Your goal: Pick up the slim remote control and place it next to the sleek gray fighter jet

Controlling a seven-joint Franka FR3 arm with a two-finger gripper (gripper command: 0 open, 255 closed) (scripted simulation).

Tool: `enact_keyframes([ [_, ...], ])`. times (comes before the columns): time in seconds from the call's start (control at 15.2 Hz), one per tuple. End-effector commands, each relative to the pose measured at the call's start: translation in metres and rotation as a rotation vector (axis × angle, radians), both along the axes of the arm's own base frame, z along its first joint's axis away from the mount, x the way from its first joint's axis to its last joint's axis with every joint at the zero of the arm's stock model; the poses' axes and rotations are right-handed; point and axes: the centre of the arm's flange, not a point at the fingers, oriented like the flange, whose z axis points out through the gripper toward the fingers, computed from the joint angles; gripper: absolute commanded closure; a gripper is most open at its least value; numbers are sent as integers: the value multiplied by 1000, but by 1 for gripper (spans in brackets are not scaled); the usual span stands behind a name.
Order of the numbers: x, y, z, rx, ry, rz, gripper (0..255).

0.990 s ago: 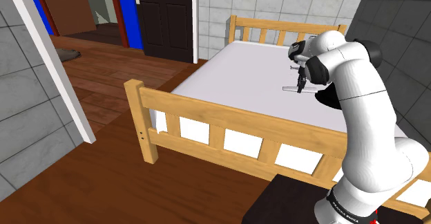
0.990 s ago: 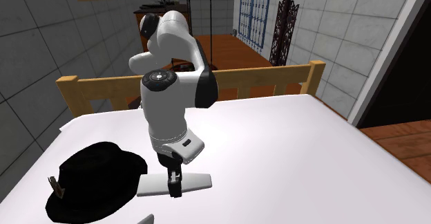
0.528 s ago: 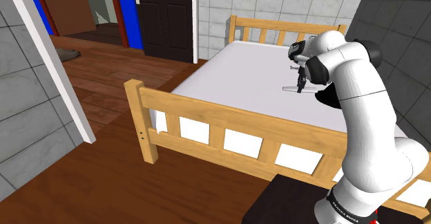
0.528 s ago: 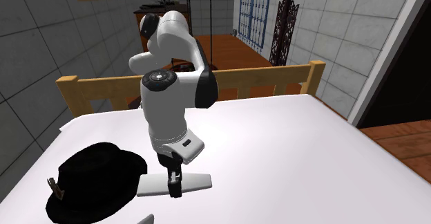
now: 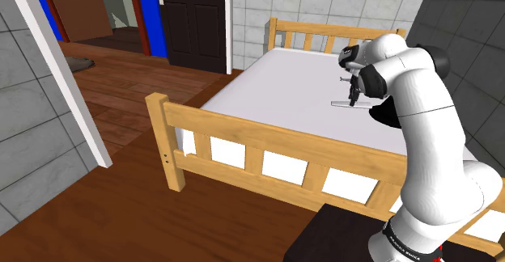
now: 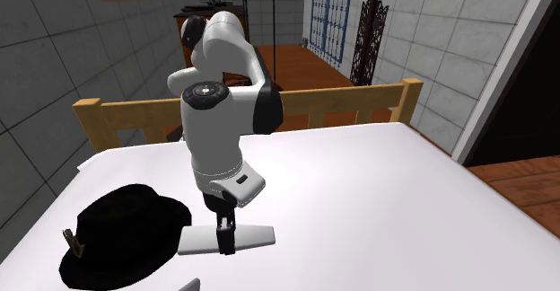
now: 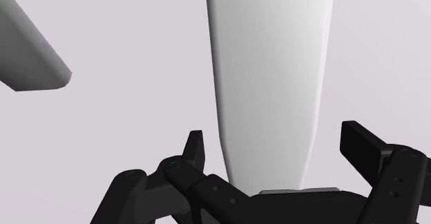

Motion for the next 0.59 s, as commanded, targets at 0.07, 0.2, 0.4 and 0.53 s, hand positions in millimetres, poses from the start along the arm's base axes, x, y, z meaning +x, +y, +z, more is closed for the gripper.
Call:
enact_keyframes([
  [0.07,0,0,33,0,0,0,0],
  [0.2,0,0,33,0,0,0,0],
  [0.4,0,0,33,0,0,0,0],
  [0.53,0,0,33,0,0,0,0],
])
